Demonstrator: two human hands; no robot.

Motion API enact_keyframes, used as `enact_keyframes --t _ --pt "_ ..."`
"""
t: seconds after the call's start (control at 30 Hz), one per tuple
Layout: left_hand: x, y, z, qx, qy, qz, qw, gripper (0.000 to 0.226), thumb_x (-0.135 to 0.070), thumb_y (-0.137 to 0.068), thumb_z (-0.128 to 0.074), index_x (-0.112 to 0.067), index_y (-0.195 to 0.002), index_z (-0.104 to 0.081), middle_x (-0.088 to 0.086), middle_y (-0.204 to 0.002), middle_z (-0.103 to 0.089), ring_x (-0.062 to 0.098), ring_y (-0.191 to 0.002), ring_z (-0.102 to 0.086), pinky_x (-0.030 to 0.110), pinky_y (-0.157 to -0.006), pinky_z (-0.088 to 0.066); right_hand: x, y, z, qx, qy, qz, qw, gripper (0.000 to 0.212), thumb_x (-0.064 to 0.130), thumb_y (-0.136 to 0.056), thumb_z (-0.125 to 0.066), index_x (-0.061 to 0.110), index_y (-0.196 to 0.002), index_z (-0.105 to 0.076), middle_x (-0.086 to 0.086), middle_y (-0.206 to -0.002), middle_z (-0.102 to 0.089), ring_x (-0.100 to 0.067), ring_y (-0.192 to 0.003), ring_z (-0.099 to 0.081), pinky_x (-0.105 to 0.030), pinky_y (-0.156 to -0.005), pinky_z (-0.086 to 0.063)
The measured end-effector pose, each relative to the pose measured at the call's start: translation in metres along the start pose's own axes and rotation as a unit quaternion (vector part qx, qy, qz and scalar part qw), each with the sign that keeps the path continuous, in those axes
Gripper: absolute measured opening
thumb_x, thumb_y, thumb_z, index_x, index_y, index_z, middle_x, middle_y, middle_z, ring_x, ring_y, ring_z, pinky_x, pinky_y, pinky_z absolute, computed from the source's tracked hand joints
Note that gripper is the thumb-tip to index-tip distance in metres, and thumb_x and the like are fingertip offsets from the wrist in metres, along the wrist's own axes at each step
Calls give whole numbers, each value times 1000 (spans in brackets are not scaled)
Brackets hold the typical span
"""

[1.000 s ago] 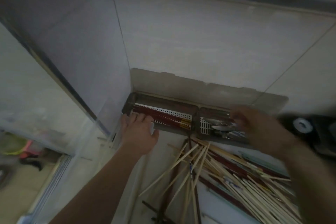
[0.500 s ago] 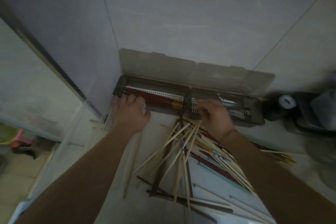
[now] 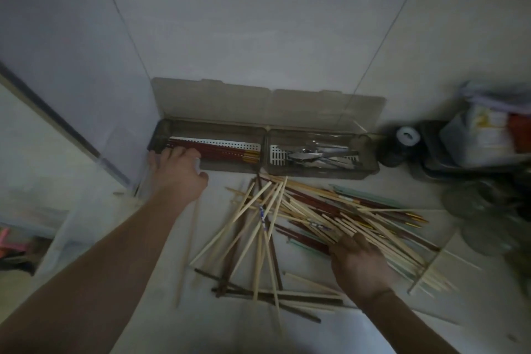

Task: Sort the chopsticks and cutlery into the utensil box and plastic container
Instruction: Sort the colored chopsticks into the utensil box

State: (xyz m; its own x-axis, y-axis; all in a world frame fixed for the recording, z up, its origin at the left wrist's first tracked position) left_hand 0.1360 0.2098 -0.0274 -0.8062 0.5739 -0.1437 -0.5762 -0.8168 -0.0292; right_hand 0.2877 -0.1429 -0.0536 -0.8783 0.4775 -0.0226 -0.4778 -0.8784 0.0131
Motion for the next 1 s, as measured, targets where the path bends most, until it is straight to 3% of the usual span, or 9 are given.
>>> enact_keyframes --t 0.23,0.43,0.53,0.6,0.7,0.77,0.87,0.93,1.0 --pt "0 2 2 -1 -4 6 1000 42 -34 -74 -64 -27 -115 -60 4 -114 -60 28 -117 -45 51 -115 -14 9 7 -5 117 1 -77 990 30 18 -43 -88 20 -59 -62 -1 -70 -57 -26 -61 -57 -27 -38 -38" --pt "0 1 3 1 1 7 1000 43 -36 -75 -65 -29 -117 -60 1 -116 -59 27 -120 -43 51 -116 -12 13 10 -6 150 -15 -79 985 41 30 -39 -92 21 -65 -61 0 -71 -56 -27 -66 -58 -30 -35 -42" --pt "0 1 3 7 2 9 1000 43 -37 -76 -65 -29 -118 -59 0 -117 -58 26 -122 -41 51 -117 -11 11 5 17 122 -45 -84 988 43 30 -45 -92 25 -71 -58 8 -60 -52 -22 -57 -58 -27 -37 -39" --pt "-1 1 4 6 2 8 1000 44 -39 -76 -65 -30 -118 -58 -1 -118 -58 25 -123 -41 52 -116 -11 10 -6 45 99 -73 -114 986 29 32 -70 -80 27 -90 -58 6 -59 -52 -22 -55 -60 -27 -42 -35" --pt "0 0 4 6 9 11 1000 45 -38 -75 -65 -31 -118 -58 -2 -119 -57 23 -124 -40 53 -116 -10 6 -38 71 47 -196 -159 966 22 33 -96 -49 29 -115 -58 -3 -87 -70 -28 -77 -66 -30 -55 -39" --pt "0 0 2 4 23 12 1000 45 -37 -74 -66 -31 -118 -59 -3 -120 -57 23 -125 -38 53 -117 -7 8 -69 79 -1 -247 -138 959 28 21 -98 -47 21 -122 -59 -8 -103 -69 -27 -87 -65 -29 -64 -43" --pt "2 -1 1 8 34 16 999 45 -37 -75 -66 -31 -118 -58 -3 -118 -56 23 -125 -37 52 -118 -2 33 -126 78 41 -245 -43 968 58 -7 -86 -47 17 -139 -47 -6 -131 -49 -22 -112 -54 -22 -96 -40" --pt "3 -1 1 7 36 18 999 45 -39 -75 -65 -32 -118 -58 -4 -117 -55 22 -125 -36 52 -118 -2 54 -163 76 43 -229 24 972 63 -3 -81 -55 18 -140 -45 -6 -133 -44 -23 -116 -52 -25 -105 -39" --pt "3 -1 1 0 37 16 999 45 -40 -74 -65 -32 -118 -58 -4 -118 -53 22 -126 -36 52 -118 -3 77 -195 81 35 -214 64 974 55 11 -82 -62 24 -135 -50 -5 -126 -50 -26 -110 -55 -35 -97 -47"
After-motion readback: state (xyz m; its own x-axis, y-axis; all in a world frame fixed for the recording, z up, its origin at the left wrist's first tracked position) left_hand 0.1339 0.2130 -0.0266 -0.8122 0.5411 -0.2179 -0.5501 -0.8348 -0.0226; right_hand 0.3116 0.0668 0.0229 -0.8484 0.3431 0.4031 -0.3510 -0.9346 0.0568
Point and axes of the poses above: each hand's wrist, its own y-axis away from the middle knuckle, its own z-axis out of the back of the hand, x = y × z, the point moved 4 cm from there along -y, towards the middle knuckle
